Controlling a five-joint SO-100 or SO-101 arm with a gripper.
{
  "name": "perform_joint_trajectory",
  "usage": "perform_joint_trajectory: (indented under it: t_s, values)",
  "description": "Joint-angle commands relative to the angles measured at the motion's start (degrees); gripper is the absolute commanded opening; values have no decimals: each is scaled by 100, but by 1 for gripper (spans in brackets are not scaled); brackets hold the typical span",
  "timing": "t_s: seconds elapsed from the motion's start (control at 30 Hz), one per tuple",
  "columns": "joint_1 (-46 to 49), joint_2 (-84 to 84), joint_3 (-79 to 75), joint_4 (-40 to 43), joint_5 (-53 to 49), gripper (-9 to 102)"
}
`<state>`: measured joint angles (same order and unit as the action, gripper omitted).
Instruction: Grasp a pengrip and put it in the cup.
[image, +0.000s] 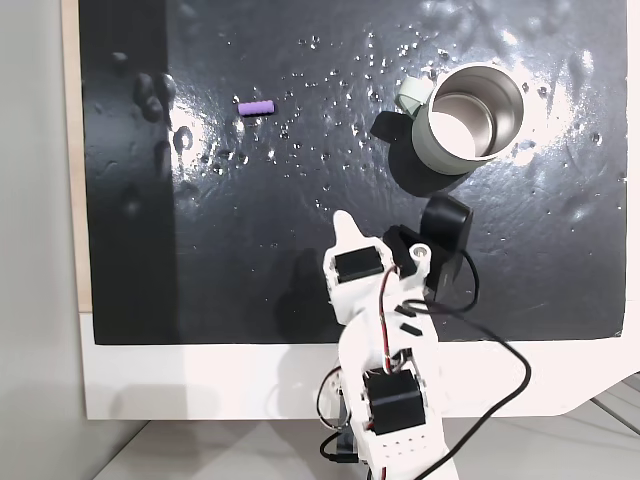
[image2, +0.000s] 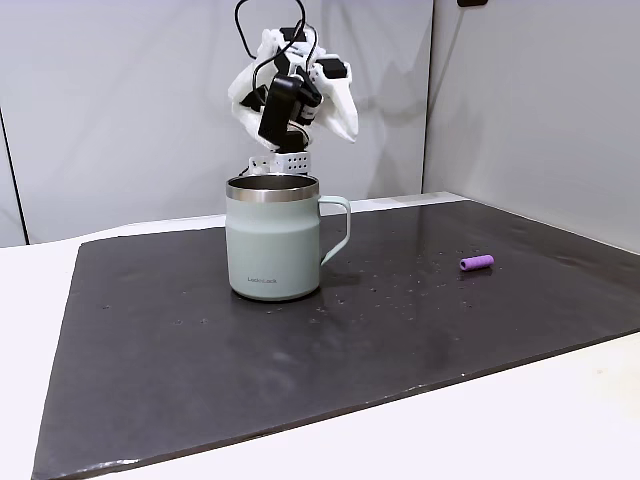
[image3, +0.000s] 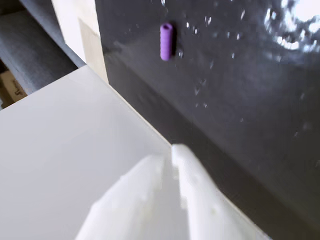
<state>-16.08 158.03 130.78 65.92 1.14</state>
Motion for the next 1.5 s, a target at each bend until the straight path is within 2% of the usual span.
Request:
perform_joint_trajectory:
  t_s: [0.0, 0.2, 0.37, 0.67, 1.0, 1.47]
  values:
    - [-176, -1529, -1995, 439, 501, 0]
    - [-334, -4157, -4852, 1529, 1160, 0]
    - [-343, -6152, -7251, 2496, 1336, 4]
    - [-352, -8464, -9633, 2505, 1213, 13]
    - [-624, -10239, -10670, 2338, 1327, 24]
    - [-967, -11848, -10995, 2268, 1503, 23]
